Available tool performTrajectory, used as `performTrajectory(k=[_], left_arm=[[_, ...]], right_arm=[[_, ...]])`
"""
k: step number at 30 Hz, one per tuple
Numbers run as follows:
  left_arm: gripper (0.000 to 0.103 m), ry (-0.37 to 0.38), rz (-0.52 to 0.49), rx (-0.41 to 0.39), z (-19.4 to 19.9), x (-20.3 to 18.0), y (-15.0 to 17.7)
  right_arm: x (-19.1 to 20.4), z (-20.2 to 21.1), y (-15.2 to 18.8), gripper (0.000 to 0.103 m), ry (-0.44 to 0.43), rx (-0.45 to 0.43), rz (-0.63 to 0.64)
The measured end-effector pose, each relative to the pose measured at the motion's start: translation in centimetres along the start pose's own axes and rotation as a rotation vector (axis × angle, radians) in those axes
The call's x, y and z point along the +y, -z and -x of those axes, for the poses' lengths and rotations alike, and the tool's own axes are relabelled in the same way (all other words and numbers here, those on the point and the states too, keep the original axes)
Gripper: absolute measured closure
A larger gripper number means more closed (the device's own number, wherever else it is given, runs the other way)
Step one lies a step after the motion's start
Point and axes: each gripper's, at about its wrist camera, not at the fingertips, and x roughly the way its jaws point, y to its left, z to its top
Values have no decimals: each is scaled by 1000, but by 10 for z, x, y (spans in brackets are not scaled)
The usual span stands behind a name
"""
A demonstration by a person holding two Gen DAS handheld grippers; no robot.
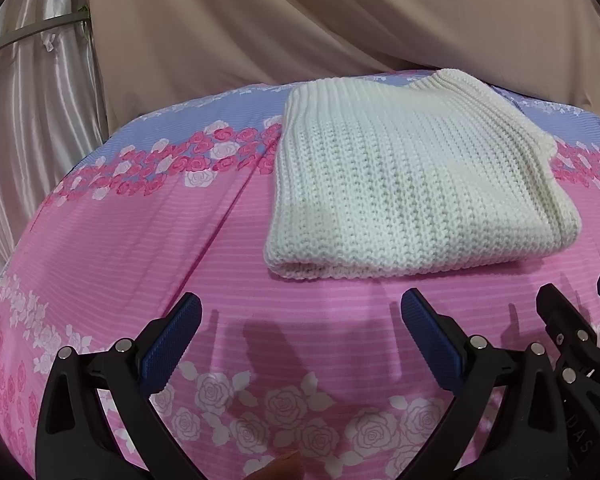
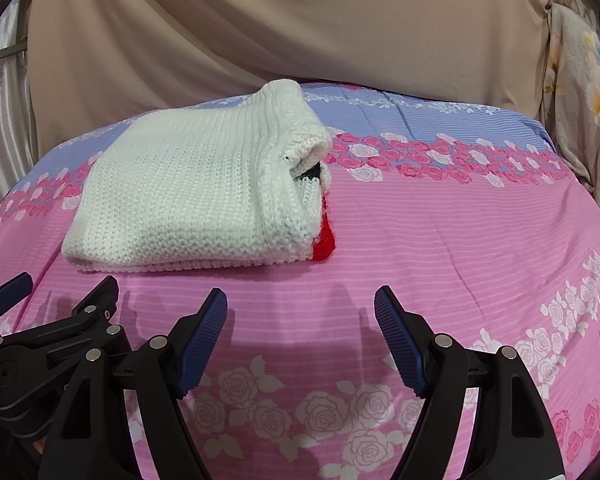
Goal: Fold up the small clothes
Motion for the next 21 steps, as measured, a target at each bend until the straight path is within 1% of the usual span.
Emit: performTrajectory(k=[21], left_arm=[[5,-9,-4,10,-3,-1,0]], right_arm=[[6,0,1,29,20,6,4]])
